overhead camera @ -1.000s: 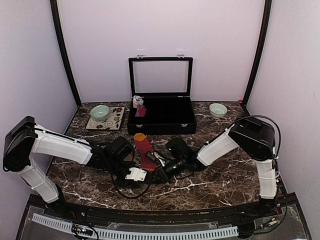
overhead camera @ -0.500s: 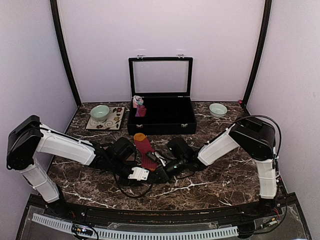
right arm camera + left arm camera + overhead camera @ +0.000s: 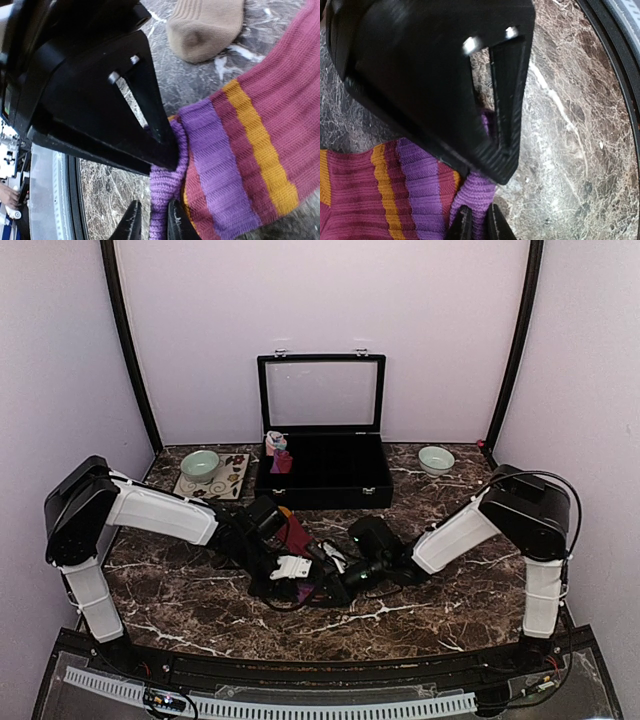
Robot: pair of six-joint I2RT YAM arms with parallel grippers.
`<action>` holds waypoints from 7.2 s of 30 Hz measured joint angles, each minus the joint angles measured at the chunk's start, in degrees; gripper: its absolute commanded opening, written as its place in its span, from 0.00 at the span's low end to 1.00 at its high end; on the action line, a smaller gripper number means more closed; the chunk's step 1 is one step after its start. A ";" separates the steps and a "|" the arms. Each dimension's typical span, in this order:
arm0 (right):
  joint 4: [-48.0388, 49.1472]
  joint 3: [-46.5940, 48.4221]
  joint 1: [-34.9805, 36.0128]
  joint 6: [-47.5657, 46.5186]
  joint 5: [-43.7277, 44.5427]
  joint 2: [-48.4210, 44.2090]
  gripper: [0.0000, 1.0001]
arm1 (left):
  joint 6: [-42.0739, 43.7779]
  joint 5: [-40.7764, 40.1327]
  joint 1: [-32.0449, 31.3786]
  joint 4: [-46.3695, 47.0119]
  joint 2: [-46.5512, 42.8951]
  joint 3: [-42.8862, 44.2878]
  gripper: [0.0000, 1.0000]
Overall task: Roll the socks
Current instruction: Roll the sock at the center of the board.
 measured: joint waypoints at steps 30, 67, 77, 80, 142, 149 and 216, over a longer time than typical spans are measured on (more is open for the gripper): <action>-0.83 -9.90 17.64 -33.38 35.69 -20.33 0.32 | 1.16 22.12 5.53 -32.61 18.86 21.53 0.11; 4.90 -7.76 17.64 -41.38 37.75 -7.89 0.34 | 0.17 25.29 5.81 -39.93 21.99 22.95 0.17; 5.25 -6.27 19.87 -43.65 41.88 -7.89 0.36 | -0.39 25.27 5.81 -39.67 21.94 22.86 0.17; 5.29 -6.01 20.81 -44.61 43.56 -8.20 0.36 | -0.42 25.27 5.84 -39.63 21.94 22.84 0.16; 7.21 -3.23 14.32 -25.51 27.26 -2.01 0.00 | -3.87 12.63 10.86 -32.33 5.81 10.56 0.65; 6.21 -3.34 12.76 -16.33 22.12 -2.29 0.00 | -6.58 5.66 12.13 -23.23 -3.23 0.39 0.62; 1.81 -16.31 4.39 0.50 19.26 -16.31 0.76 | -3.45 11.32 1.60 -12.13 5.66 6.38 0.00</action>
